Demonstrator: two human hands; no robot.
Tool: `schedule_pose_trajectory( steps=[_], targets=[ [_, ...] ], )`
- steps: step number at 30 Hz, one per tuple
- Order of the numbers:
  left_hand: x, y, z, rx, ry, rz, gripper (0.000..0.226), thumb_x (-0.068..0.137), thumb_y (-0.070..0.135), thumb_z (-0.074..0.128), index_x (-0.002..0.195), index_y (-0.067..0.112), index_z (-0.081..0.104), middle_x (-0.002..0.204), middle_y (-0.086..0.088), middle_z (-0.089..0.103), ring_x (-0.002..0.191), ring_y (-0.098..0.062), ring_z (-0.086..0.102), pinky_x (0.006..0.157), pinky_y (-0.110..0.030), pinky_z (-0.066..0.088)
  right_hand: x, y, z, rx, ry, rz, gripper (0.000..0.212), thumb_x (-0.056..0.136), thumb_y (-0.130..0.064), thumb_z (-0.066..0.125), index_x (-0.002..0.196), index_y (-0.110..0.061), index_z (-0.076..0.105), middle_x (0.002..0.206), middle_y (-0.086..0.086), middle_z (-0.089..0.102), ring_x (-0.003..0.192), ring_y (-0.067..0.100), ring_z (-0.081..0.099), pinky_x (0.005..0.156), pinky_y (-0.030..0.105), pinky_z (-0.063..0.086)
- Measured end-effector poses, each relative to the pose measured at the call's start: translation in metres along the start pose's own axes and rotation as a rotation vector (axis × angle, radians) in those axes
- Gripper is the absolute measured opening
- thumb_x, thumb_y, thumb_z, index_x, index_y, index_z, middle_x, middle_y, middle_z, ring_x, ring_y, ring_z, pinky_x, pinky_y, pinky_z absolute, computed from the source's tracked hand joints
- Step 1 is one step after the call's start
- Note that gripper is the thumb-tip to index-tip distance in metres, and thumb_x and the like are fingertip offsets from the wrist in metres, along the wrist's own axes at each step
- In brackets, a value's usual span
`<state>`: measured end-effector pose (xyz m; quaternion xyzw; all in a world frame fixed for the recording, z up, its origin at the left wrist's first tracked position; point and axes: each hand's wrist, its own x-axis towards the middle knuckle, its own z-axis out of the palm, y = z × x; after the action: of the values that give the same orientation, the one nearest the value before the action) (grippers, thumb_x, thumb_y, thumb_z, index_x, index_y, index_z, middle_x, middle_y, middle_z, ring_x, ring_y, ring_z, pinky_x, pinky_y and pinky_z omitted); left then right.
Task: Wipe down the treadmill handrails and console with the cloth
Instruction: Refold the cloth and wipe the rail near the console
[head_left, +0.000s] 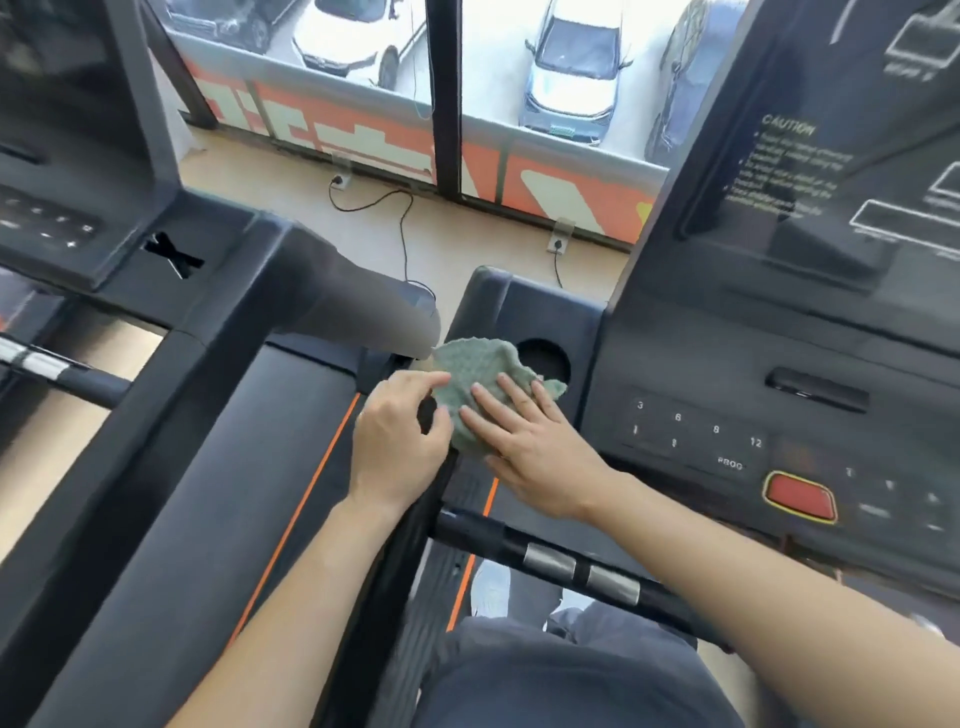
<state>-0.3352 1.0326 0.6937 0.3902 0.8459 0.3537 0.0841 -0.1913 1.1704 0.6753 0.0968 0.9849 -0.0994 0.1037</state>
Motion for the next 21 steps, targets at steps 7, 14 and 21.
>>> schedule_pose_trajectory(
  steps=[7, 14, 21],
  targets=[
    [-0.001, -0.015, 0.035, 0.175, -0.154, 0.269, 0.042, 0.094, 0.019, 0.067, 0.135, 0.012, 0.065, 0.149, -0.007, 0.055, 0.137, -0.023, 0.051, 0.114, -0.036, 0.041, -0.036, 0.003, 0.015, 0.038, 0.225, 0.043, 0.049, 0.093, -0.030, 0.048, 0.141, -0.021, 0.054, 0.158, 0.005, 0.040, 0.146, 0.029, 0.036, 0.122, 0.047, 0.024],
    [0.036, -0.023, 0.037, 0.130, -0.216, 0.109, 0.055, 0.101, 0.027, 0.060, 0.153, 0.019, 0.046, 0.162, -0.005, 0.038, 0.146, -0.021, 0.041, 0.112, -0.038, 0.043, 0.003, 0.001, 0.014, 0.021, 0.125, 0.162, 0.059, 0.105, -0.050, 0.023, 0.156, -0.021, 0.035, 0.165, 0.008, 0.025, 0.154, 0.027, 0.015, 0.123, 0.046, 0.010],
    [0.107, -0.017, 0.055, 0.179, -0.272, 0.098, 0.059, 0.104, 0.032, 0.053, 0.157, 0.012, 0.036, 0.164, -0.008, 0.034, 0.146, -0.027, 0.039, 0.114, -0.039, 0.038, 0.057, 0.050, -0.022, -0.081, 0.111, 0.256, 0.071, 0.099, -0.053, -0.005, 0.161, -0.021, 0.011, 0.168, 0.002, 0.006, 0.156, 0.022, -0.003, 0.125, 0.046, -0.004]
  ],
)
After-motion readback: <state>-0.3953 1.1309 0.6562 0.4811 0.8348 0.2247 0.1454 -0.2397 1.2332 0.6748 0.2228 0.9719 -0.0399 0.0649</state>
